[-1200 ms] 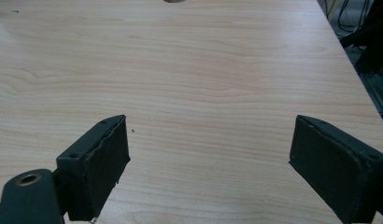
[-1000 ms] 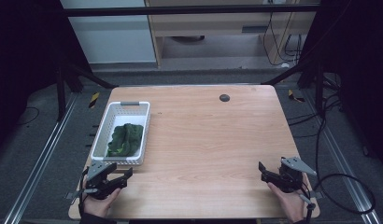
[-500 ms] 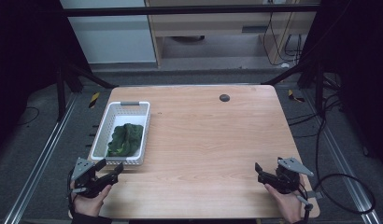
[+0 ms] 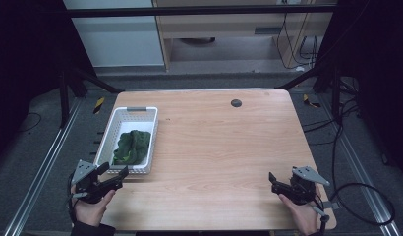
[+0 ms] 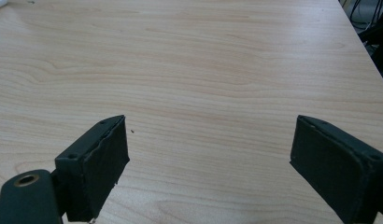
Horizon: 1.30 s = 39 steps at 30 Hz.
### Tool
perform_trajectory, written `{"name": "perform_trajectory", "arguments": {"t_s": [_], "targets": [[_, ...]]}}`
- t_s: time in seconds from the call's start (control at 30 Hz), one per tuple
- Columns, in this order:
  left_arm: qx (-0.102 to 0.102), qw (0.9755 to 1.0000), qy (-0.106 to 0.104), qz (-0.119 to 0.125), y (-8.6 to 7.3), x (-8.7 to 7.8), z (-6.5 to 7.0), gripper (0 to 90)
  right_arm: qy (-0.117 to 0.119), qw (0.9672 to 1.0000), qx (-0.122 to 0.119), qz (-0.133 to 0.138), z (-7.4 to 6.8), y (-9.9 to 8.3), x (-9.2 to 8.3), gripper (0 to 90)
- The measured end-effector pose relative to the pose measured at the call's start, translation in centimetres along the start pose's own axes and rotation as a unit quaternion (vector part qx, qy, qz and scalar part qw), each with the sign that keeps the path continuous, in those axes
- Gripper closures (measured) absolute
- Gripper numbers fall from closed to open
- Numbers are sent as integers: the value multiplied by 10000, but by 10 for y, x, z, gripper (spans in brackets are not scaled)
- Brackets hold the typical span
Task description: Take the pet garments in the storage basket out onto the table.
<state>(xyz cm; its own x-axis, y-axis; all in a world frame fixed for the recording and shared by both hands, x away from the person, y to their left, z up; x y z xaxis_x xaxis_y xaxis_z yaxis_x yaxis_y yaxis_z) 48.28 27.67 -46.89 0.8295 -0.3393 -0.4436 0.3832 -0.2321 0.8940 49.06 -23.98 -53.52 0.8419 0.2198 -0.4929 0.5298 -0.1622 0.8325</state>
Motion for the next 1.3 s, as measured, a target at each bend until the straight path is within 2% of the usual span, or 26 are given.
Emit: {"name": "perform_trajectory", "arguments": {"t_s": [0.17, 0.3, 0.4, 0.7, 1.13, 1.3], "targets": [[56, 10000, 46, -43, 6, 0, -5, 216, -12, 10000, -38, -18, 0, -1, 1, 111], [-6, 10000, 60, -53, 8, -1, -8, 212, 32, 10000, -55, -43, -3, -1, 2, 111], [23, 10000, 57, -77, 9, 0, -9, 212, 51, 10000, -52, -38, -4, -1, 1, 112], [151, 9999, 50, -20, 30, 6, -12, 209, 58, 10000, -70, -39, -4, -1, 2, 112], [124, 9999, 3, -86, 41, 15, -19, 209, 45, 10000, -48, -34, -3, 0, 2, 117], [158, 9998, 53, -124, 48, 22, -24, 209, 63, 9999, -32, -80, -3, -2, 3, 117]]}}
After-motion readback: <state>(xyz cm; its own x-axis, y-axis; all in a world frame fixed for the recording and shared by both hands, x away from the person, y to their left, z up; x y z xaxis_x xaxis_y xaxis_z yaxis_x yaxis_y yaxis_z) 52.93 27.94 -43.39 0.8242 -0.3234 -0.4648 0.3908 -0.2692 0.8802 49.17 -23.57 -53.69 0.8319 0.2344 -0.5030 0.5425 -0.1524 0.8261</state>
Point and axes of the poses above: each handheld gripper's, and its own axes: x roughly forward along the jaws, y roughly out of its top, z roughly to its right, the point moved 10 cm from there along x, roughly forward along the jaws, and after that the axes turned 13 degrees about x, right-handed, at the moved point
